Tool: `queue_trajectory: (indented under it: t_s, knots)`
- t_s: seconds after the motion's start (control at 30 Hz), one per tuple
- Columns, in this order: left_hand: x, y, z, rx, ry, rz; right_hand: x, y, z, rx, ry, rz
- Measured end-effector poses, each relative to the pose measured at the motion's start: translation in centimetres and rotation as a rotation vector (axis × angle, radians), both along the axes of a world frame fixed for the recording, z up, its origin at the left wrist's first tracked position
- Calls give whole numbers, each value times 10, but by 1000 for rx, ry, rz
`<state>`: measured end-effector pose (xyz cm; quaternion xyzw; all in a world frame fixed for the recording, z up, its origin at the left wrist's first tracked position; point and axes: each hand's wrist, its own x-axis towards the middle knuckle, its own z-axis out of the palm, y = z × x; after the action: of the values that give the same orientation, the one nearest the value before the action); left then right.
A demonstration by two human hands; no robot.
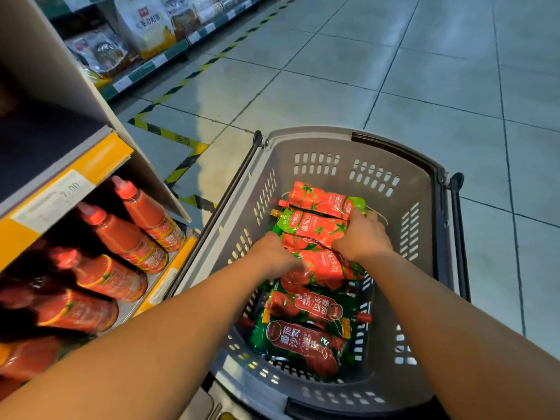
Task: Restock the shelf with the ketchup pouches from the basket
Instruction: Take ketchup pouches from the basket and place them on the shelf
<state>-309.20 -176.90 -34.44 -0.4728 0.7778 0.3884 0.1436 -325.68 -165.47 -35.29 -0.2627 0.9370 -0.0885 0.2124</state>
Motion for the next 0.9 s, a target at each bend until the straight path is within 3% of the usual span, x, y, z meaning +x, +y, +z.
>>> queue_trajectory:
  t_s: [0.13,0.33,0.57,0.73,0.9]
  knots:
    - [1,6,12,73,28,28,5,2,4,18,78,49]
    - [12,17,37,367,89,19,5,4,17,33,96,116]
    - [59,21,109,226,188,-33,1,2,7,131,1,121]
    - [123,16,142,396,433,160,1,-1,5,32,-53,124]
    - [176,19,145,603,672,534,4,-1,8,-19,8,85]
